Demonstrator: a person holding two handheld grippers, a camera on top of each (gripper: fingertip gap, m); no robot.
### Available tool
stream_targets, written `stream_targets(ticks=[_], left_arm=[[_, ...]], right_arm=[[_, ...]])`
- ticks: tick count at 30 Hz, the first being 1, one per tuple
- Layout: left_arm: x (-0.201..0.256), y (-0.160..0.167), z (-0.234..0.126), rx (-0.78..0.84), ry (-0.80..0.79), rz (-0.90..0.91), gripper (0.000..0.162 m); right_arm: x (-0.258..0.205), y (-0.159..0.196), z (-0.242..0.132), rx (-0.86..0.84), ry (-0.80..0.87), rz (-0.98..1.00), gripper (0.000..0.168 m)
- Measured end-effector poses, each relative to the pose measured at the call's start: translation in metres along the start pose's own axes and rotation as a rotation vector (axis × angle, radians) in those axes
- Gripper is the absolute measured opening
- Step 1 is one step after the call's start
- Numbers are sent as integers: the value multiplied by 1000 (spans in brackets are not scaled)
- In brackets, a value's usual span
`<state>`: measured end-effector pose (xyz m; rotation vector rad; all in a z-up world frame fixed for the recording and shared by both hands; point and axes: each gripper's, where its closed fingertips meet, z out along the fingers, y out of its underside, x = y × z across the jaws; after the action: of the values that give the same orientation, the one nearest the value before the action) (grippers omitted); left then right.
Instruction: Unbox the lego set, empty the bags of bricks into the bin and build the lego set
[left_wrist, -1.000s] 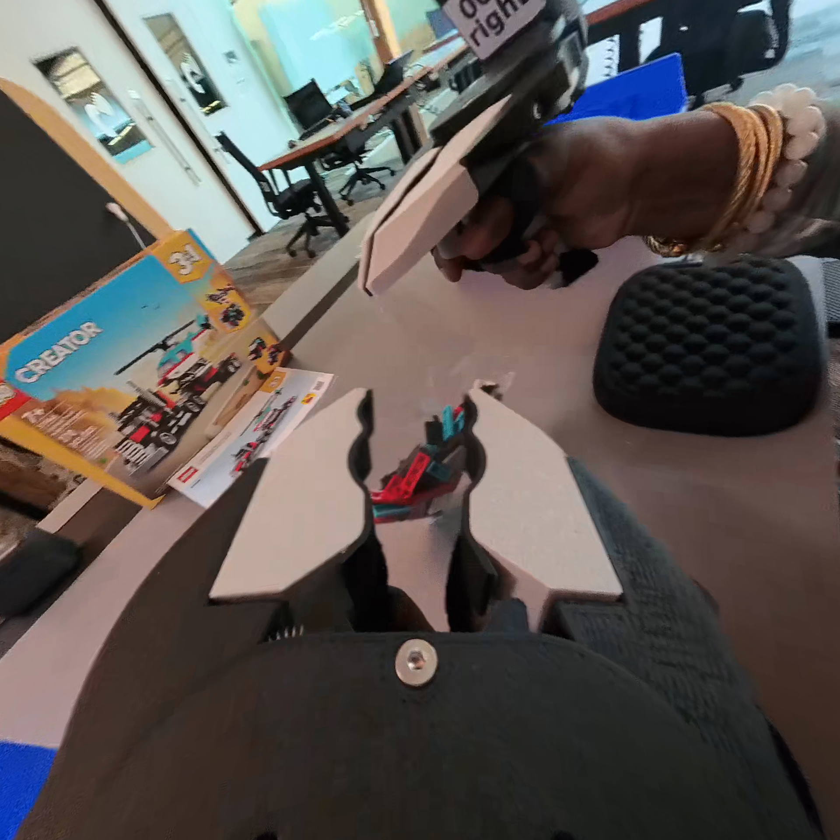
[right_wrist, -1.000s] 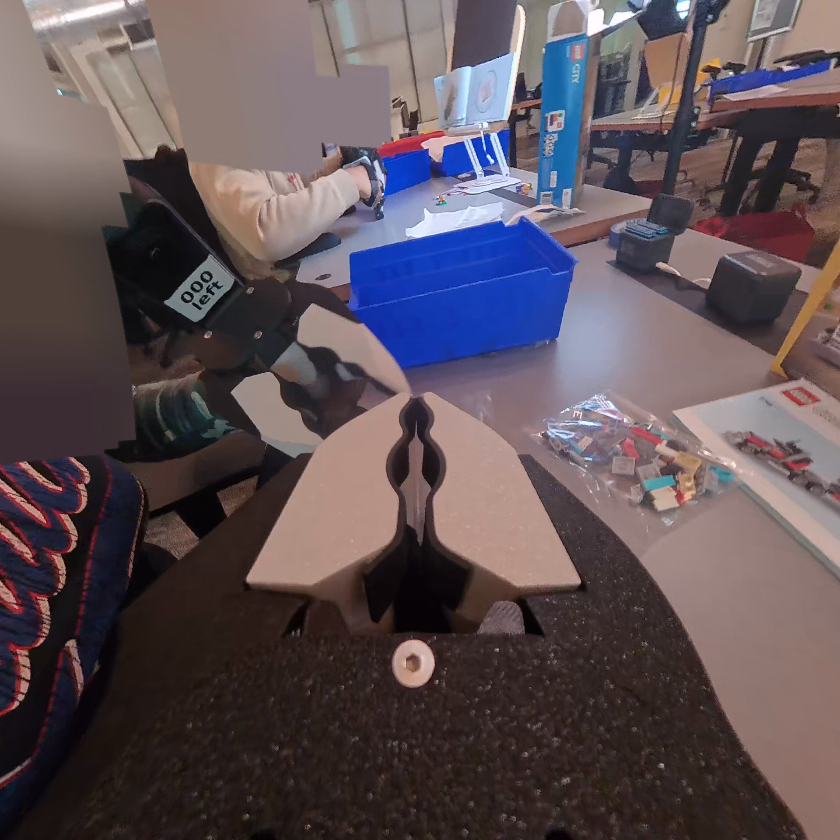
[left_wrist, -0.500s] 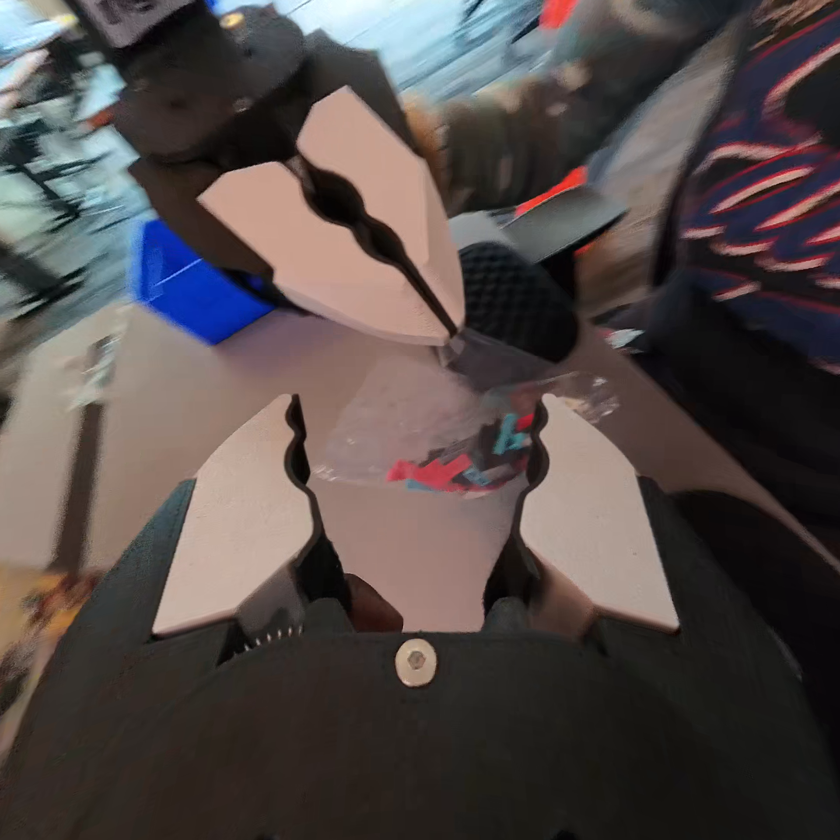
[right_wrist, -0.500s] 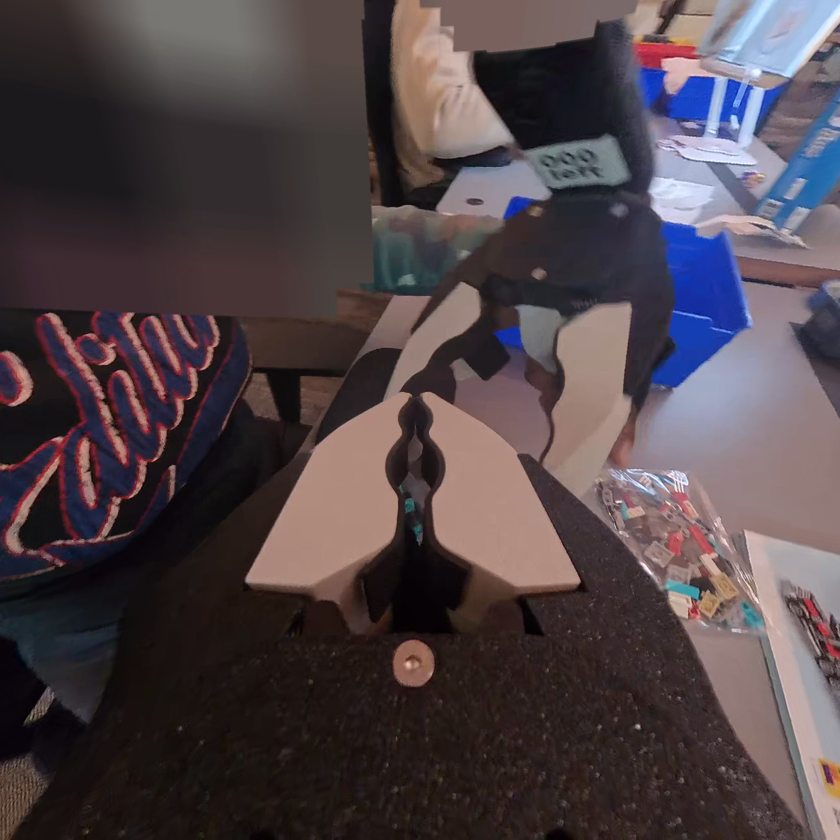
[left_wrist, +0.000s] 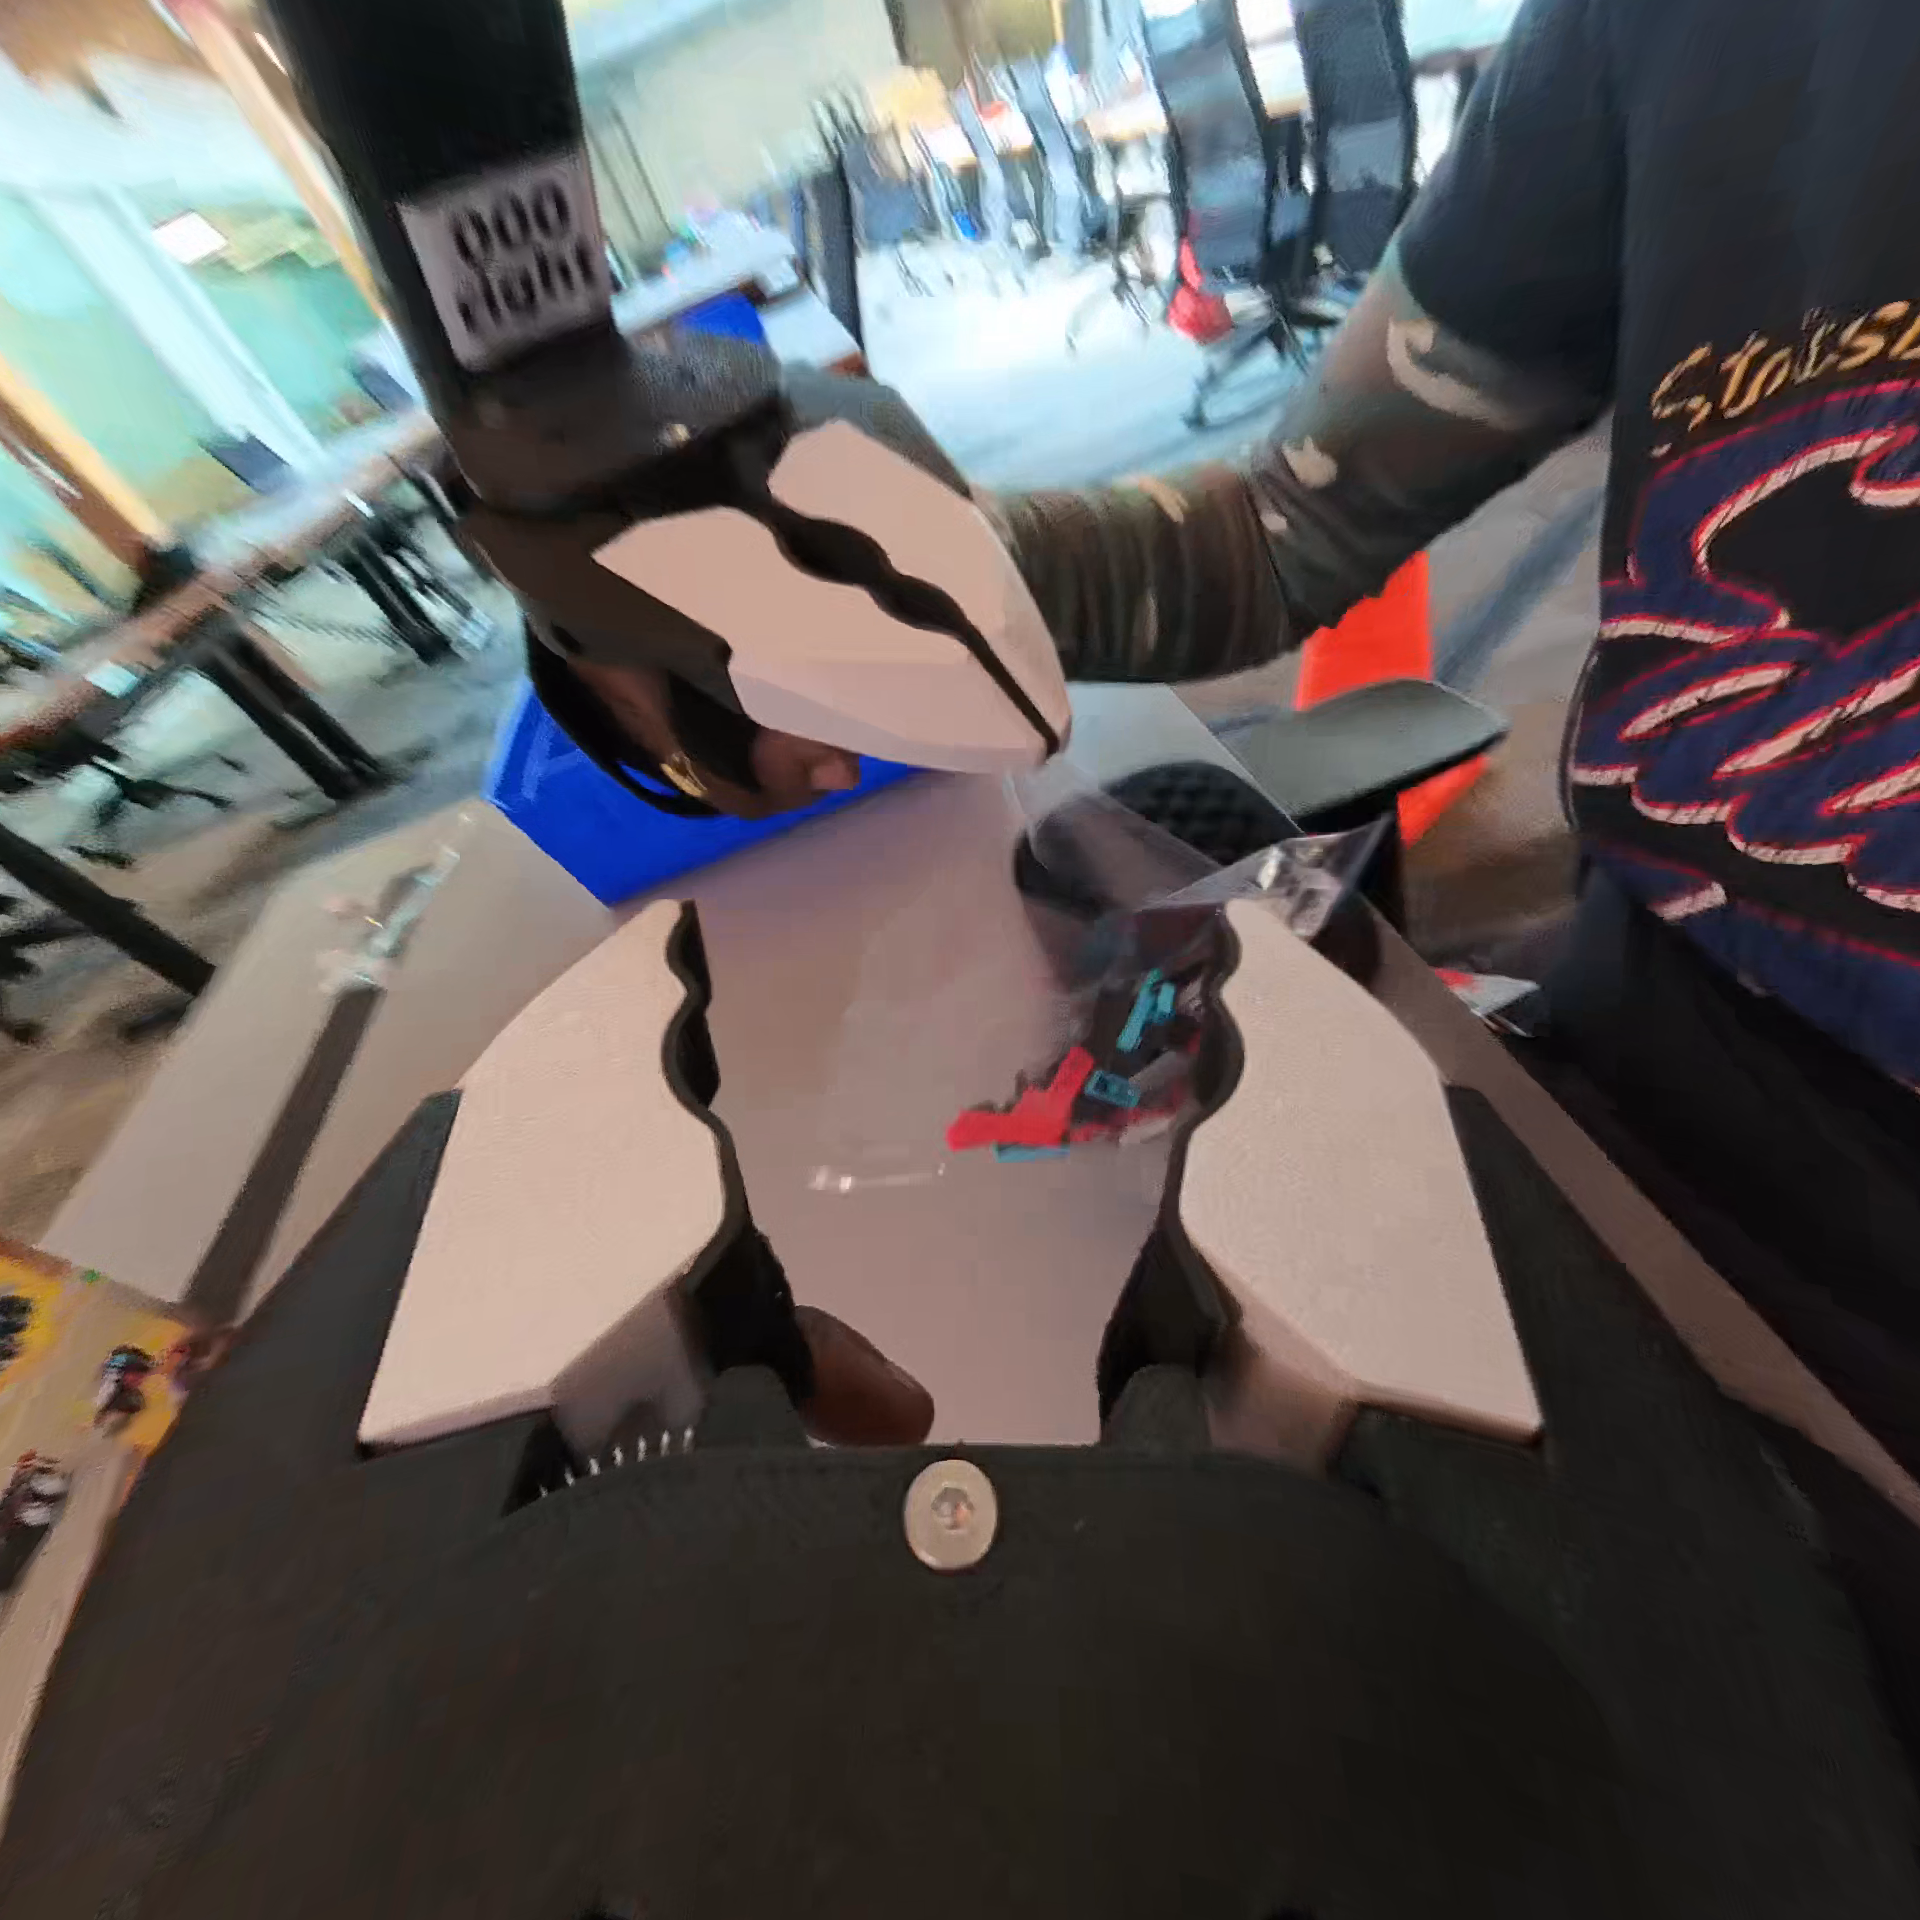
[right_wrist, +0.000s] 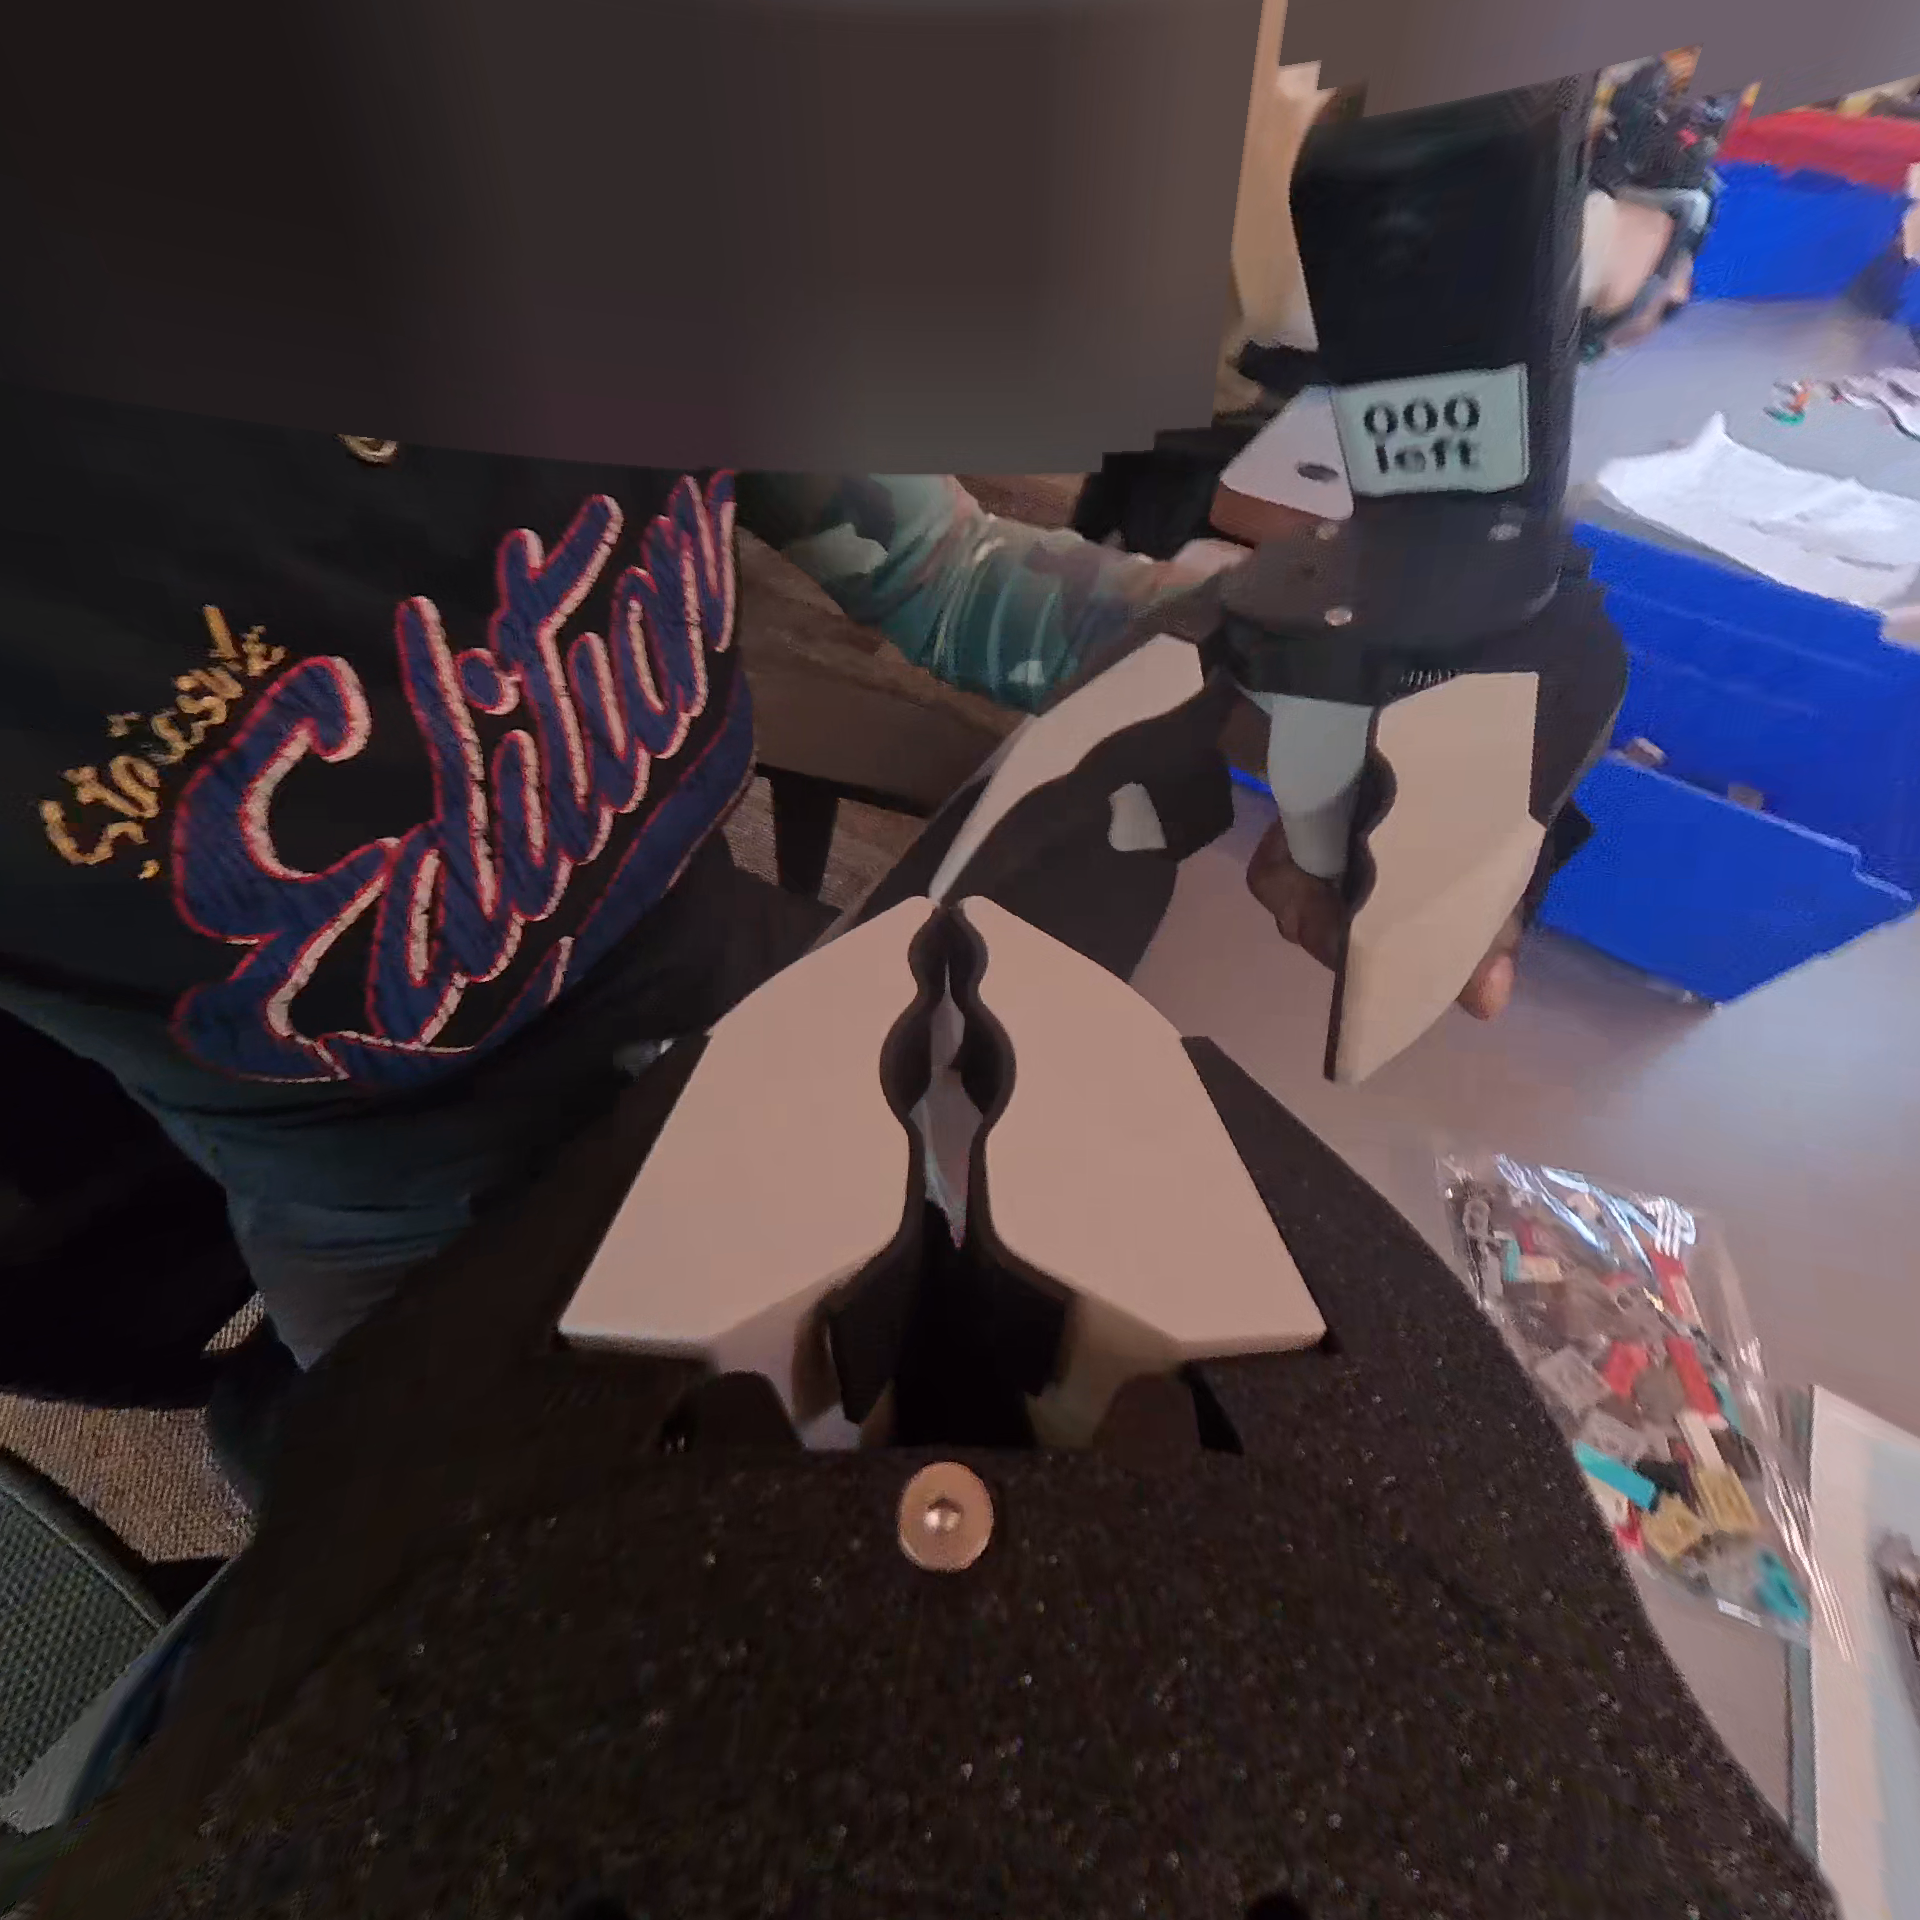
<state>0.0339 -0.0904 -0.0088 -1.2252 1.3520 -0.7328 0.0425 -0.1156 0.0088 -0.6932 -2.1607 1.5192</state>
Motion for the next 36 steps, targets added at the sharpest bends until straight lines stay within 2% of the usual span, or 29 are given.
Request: stream_targets(ticks=[2,7,10,11,13,17,21,26,31,36], left_arm=[[3,5,-4,13,-51,72,87],[9,24,2,-217,8,35,90],[17,38,23,-408,13,-71,101],[23,43,32,-445,2,-103,101],[30,53,47,-473,-71,-128,90],[19,64,44,-374,-288,-245,57],[21,73,32,-339,-363,-315,41],[18,69,29,-238,-421,-292,7],[21,70,24,-171,-456,-297,3],[22,70,15,-94,-513,-331,0]], right_arm=[[-11,-1,0,5,-80,-40,0],[-22,9,5,-120,-244,-48,0],[-7,15,12,-218,-200,-32,0],[-1,16,15,-240,-176,-19,0],[8,19,21,-262,-127,3,0],[9,16,31,-228,-97,29,0],[17,11,34,-202,-20,41,0],[28,3,37,-125,52,61,0],[43,5,29,-78,172,109,0],[54,-3,7,69,266,178,0]])
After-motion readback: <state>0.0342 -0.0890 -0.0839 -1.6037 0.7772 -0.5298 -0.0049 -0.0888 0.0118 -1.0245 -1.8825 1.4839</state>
